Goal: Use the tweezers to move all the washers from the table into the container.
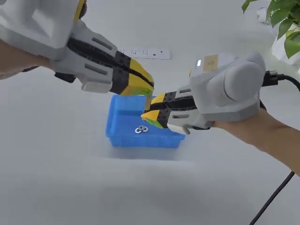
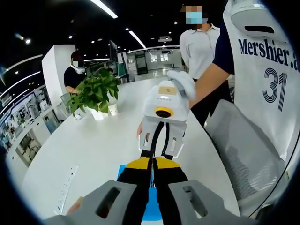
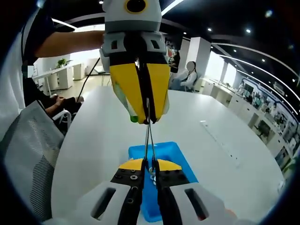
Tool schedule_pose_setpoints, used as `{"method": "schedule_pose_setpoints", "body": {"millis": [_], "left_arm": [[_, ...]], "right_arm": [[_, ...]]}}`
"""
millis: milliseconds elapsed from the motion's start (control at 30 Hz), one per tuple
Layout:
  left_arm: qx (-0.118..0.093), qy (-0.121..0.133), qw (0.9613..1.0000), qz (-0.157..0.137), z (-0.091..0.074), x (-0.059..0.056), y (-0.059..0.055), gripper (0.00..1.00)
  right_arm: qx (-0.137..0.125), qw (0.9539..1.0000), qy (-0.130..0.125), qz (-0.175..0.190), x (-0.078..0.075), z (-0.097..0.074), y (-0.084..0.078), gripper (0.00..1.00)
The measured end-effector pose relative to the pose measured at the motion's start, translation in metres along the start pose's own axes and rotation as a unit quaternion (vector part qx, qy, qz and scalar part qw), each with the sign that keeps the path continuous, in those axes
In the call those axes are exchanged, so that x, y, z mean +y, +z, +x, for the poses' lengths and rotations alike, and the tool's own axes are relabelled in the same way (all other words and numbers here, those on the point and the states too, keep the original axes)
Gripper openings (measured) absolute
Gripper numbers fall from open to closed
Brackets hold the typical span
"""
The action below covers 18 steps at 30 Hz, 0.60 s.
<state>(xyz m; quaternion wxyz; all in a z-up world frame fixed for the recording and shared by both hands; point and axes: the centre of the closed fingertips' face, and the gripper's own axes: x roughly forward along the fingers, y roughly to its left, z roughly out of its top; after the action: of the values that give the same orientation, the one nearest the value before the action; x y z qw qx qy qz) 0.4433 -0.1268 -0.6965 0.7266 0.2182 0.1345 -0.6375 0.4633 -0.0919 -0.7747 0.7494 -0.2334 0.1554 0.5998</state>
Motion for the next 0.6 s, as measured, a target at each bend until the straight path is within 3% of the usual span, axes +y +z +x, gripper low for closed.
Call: {"method": "schedule_pose_setpoints", "body": {"millis": [133,267,333,367,600], "left_arm": [[0.005,0.003,1.0,-0.007,0.005,0.005,-0.009,0.06],[0.012,0.0,0.9997,-0.02,0.007,0.001,-0.012,0.06],[0.015,-0.003,0.9995,-0.029,0.017,0.023,-0.036,0.06],[0.017,-0.005,0.9992,-0.035,0.02,0.028,-0.044,0.06],[0.017,-0.005,0.9977,-0.065,0.034,0.03,-0.06,0.06]], "right_arm": [[0.007,1.0,0.0,0.006,-0.006,0.008,-0.009,0.1],[0.018,0.9998,0.003,0.013,-0.01,0.016,-0.022,0.1],[0.025,0.9995,0.007,0.019,-0.01,0.02,-0.029,0.1],[0.031,0.9993,0.011,0.021,-0.009,0.022,-0.035,0.1],[0.047,0.9978,0.016,0.044,-0.01,0.032,-0.058,0.1]]}}
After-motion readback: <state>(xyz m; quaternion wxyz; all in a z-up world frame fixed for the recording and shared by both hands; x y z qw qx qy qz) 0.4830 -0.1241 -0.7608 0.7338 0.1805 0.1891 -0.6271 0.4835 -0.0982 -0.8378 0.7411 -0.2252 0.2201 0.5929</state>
